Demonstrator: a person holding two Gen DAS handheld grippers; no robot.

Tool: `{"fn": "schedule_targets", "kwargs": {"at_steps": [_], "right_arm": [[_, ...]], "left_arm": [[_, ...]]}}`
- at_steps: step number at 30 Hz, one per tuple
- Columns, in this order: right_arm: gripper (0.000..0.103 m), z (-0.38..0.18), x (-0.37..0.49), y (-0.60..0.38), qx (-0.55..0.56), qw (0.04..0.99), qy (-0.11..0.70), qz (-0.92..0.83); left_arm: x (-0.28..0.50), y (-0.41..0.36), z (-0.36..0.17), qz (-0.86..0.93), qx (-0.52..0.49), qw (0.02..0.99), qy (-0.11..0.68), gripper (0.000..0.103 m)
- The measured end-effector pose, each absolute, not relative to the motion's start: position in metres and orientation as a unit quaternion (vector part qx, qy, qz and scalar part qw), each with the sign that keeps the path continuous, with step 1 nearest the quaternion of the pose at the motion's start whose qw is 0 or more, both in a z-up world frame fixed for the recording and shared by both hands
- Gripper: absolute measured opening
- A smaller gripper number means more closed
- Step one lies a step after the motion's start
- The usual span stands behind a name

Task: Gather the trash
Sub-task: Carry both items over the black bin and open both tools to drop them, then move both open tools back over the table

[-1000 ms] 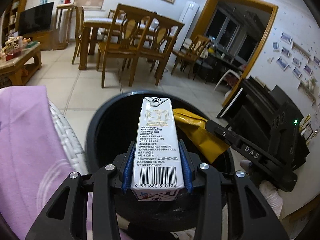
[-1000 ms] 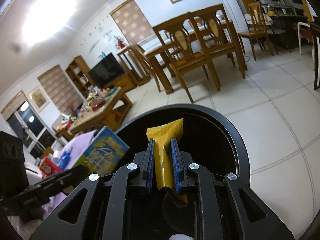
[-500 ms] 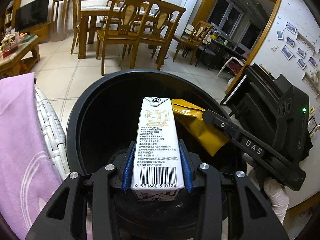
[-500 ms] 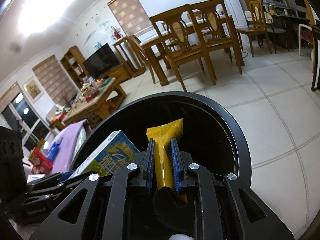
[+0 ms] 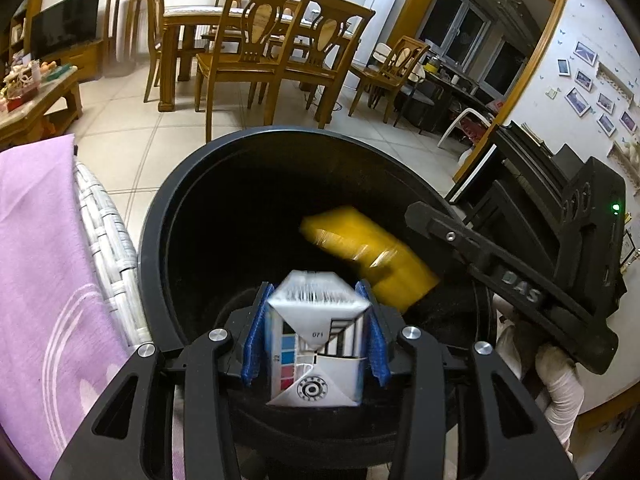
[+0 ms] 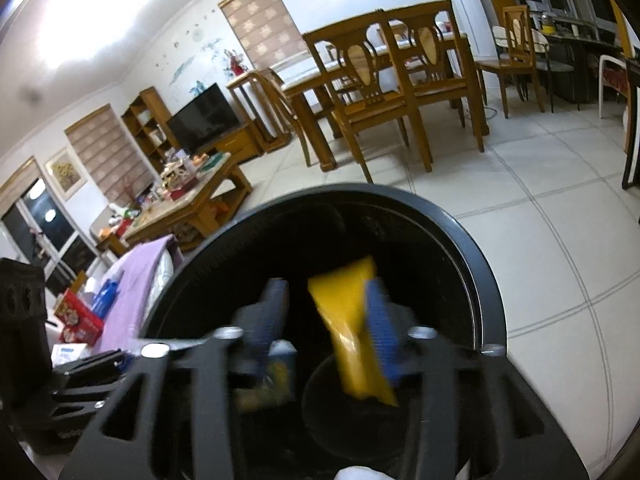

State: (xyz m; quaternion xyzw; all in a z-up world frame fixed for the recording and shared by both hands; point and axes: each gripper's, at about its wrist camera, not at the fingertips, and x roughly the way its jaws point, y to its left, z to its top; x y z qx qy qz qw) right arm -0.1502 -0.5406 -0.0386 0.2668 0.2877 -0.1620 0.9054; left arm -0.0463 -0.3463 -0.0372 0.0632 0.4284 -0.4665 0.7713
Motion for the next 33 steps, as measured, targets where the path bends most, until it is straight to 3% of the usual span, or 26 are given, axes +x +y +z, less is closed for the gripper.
{"fn": "schedule_targets", "kwargs": {"at_steps": [2,8,11,19,23,33], "right_arm": [[0.07,-0.034,-0.154,-0.539,0.268,0.909,0.275,-0.163],[0.079,-0.024,-0.159,-0.533,0.263,0.916,0.259,-0.159],[0.081,-0.019,-0.159,-0.527,0.259,0.92,0.253,-0.153],[0.093,-0.004,-0.145,-0.487,0.232,0.931,0.256,-0.116],[0.095,0.006,-0.132,-0.449,0.208,0.937,0.268,-0.079],[0.096,0.023,-0.08,-0.314,0.135,0.938,0.313,0.062]], "left_arm": [[-0.049,-0.342,-0.033,-0.465,0.062,0.775,0.424,0.064],[-0.06,-0.321,-0.014,-0.467,0.061,0.791,0.392,0.071],[-0.064,-0.301,-0.003,-0.457,0.056,0.806,0.371,0.083],[-0.056,-0.221,0.013,-0.416,0.035,0.84,0.347,0.083],[-0.05,-0.166,0.019,-0.384,0.019,0.859,0.339,0.088],[-0.018,-0.019,0.021,-0.263,0.013,0.906,0.331,0.089]]}}
